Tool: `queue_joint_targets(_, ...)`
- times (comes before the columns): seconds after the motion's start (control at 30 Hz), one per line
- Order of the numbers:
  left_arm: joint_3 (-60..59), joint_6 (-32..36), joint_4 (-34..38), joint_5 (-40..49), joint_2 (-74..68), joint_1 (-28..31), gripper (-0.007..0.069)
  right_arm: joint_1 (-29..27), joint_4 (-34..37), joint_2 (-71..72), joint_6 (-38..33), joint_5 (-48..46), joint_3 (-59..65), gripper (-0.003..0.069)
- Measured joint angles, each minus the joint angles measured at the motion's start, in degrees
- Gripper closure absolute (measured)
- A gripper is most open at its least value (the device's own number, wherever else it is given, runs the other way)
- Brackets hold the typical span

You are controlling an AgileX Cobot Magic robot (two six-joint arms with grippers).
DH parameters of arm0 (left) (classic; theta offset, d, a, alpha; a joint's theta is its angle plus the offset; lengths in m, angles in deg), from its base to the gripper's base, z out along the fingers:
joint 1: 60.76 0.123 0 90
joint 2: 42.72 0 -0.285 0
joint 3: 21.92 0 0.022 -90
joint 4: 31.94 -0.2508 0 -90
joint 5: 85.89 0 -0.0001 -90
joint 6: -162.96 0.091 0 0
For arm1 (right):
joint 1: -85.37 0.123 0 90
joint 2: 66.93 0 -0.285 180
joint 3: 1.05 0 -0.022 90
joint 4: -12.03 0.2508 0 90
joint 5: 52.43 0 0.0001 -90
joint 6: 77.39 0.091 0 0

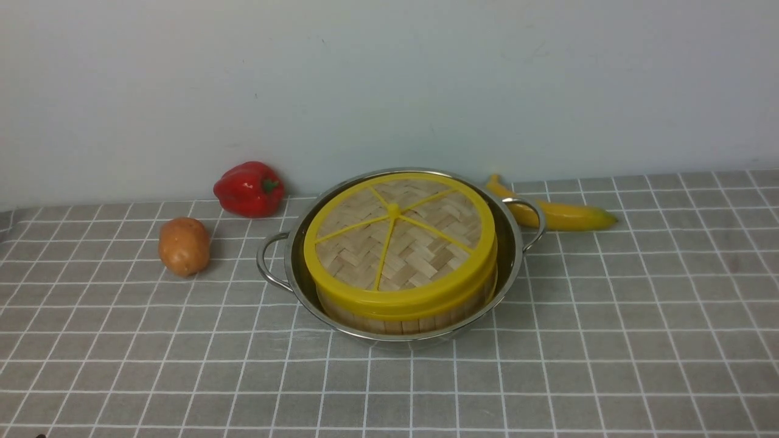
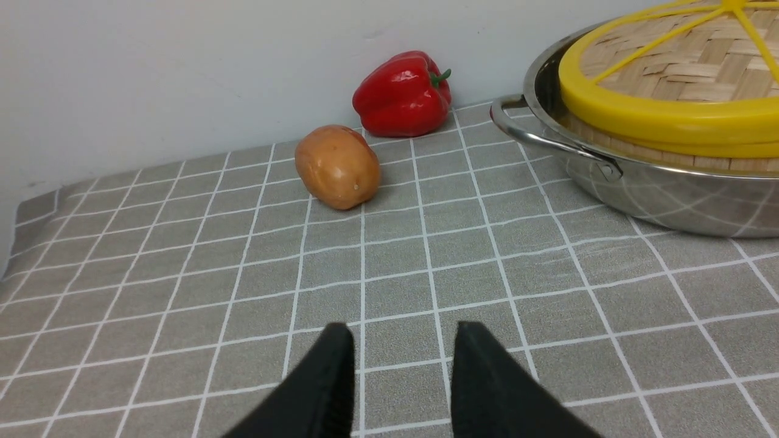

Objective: Place the steamer in the pot on the grey tablecloth, and put the lid on the steamer.

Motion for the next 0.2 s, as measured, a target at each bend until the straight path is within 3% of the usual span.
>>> queue_joint_targets(0.2,0.00,0.00,0.00,0.00,0.00,0.00,0.0391,0.00,0.00,0.00,0.00,0.00,0.00,0.0416)
